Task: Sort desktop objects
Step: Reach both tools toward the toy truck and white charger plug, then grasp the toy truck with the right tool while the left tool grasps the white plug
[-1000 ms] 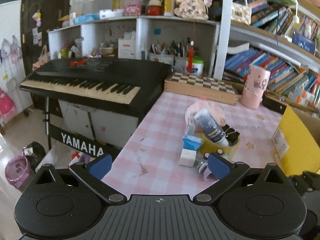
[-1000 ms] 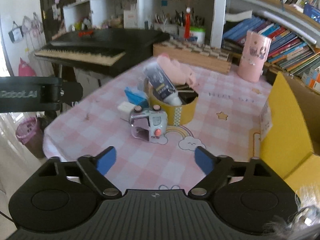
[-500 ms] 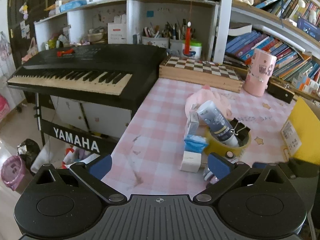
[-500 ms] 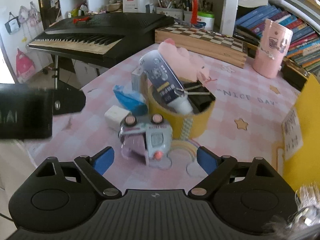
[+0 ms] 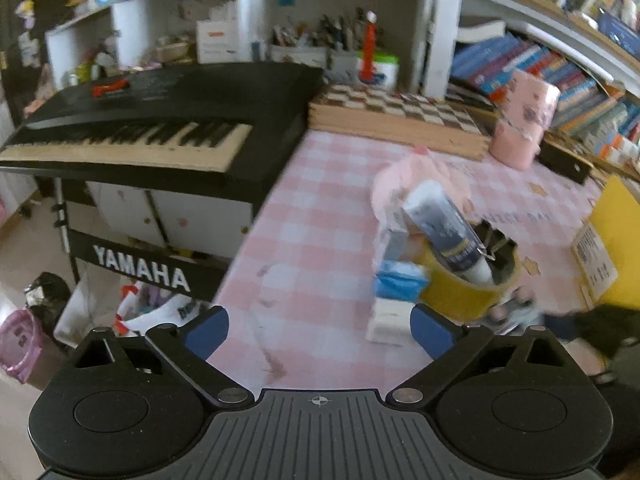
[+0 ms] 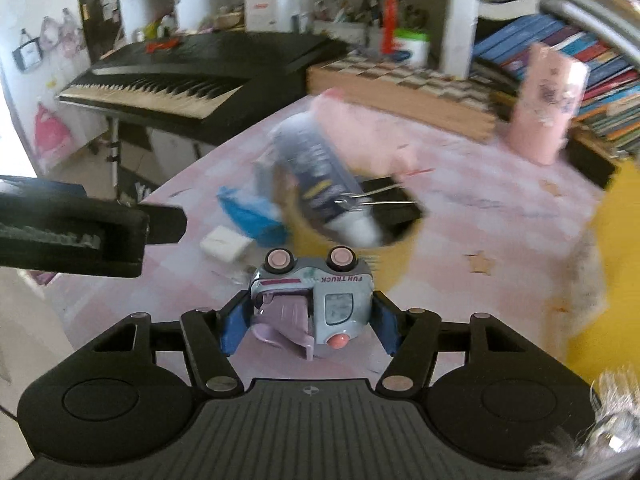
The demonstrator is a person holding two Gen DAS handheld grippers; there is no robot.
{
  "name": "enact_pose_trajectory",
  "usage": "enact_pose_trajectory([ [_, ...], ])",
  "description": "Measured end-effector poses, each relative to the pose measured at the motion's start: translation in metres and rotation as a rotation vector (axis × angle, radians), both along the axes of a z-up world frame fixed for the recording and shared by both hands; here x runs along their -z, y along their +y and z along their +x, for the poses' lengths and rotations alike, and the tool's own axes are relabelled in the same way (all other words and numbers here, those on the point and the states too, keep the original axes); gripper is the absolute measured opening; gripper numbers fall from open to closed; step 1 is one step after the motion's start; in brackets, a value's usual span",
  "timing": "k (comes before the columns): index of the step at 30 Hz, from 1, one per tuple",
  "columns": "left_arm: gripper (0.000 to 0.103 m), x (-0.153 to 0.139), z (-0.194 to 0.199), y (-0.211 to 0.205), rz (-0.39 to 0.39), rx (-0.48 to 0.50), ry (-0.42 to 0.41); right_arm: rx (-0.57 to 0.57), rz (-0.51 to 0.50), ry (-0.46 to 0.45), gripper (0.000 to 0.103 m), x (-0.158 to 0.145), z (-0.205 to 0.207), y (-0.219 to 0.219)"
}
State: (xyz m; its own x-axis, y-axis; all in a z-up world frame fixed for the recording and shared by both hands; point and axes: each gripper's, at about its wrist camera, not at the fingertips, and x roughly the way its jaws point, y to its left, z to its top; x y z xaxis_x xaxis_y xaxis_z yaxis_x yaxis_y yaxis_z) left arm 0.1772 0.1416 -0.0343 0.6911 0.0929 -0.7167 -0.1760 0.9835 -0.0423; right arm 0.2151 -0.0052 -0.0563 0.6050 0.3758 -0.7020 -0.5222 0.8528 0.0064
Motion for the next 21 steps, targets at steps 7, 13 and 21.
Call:
enact_pose_trajectory([
  [7, 0.086, 0.024, 0.022, -0.037, 0.096, 0.157, 0.057, 0.068, -0.036, -0.034, 0.06, -0.017, -0.012, -0.035],
  [13, 0.068, 0.038, 0.036, -0.052, 0.159, 0.173, 0.075, 0.077, -0.036, -0.01, 0.06, -0.02, -0.028, -0.044],
  [21, 0.042, 0.036, 0.029, -0.06, 0.158, 0.166, 0.04, 0.083, -0.029, -0.045, 0.06, -0.029, -0.049, -0.057],
])
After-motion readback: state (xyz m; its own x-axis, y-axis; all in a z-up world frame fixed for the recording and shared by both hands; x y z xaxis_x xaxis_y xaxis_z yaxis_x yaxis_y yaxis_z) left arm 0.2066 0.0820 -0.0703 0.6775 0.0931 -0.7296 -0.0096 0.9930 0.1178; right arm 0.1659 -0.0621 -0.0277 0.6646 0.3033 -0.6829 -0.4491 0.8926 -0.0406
